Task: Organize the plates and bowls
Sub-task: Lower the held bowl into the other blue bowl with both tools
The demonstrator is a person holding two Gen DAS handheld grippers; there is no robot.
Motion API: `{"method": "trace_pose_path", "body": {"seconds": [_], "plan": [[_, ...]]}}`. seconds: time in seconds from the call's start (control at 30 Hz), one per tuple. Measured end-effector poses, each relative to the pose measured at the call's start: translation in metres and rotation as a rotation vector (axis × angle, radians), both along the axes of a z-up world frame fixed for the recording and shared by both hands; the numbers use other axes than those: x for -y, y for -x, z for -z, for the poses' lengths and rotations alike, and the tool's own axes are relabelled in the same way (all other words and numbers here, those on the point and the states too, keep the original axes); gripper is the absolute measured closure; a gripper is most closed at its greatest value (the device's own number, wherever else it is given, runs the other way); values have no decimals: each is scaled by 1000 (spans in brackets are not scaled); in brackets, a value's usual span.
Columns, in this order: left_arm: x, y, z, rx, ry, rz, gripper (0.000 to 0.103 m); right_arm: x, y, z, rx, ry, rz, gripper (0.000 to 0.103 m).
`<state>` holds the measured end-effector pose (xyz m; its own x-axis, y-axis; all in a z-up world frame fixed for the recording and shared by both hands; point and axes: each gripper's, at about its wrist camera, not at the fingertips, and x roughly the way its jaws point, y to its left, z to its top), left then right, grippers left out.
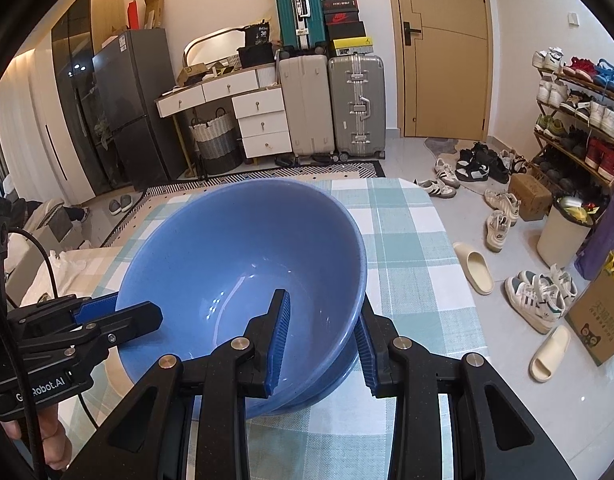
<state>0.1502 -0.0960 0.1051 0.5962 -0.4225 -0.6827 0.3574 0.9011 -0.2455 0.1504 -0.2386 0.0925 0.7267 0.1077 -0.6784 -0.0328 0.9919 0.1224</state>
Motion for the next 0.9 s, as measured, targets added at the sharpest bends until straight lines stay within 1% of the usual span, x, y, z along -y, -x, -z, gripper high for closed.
{"method": "trace_pose_path", "body": {"seconds": [0.43, 0.57, 0.77, 0.9], "plan": [[2, -29, 33, -25, -40, -20, 74, -5, -15, 31, -42, 19, -5, 70], [3, -37, 42, -31, -50, -24, 74, -9, -18, 37, -49, 44, -3, 70], [8, -42, 54, -28, -89, -38, 74, -16, -17, 44, -47, 97, -1, 70], [10, -45, 61, -31, -96, -36, 74, -18, -17, 51, -52, 120, 3, 69]]}}
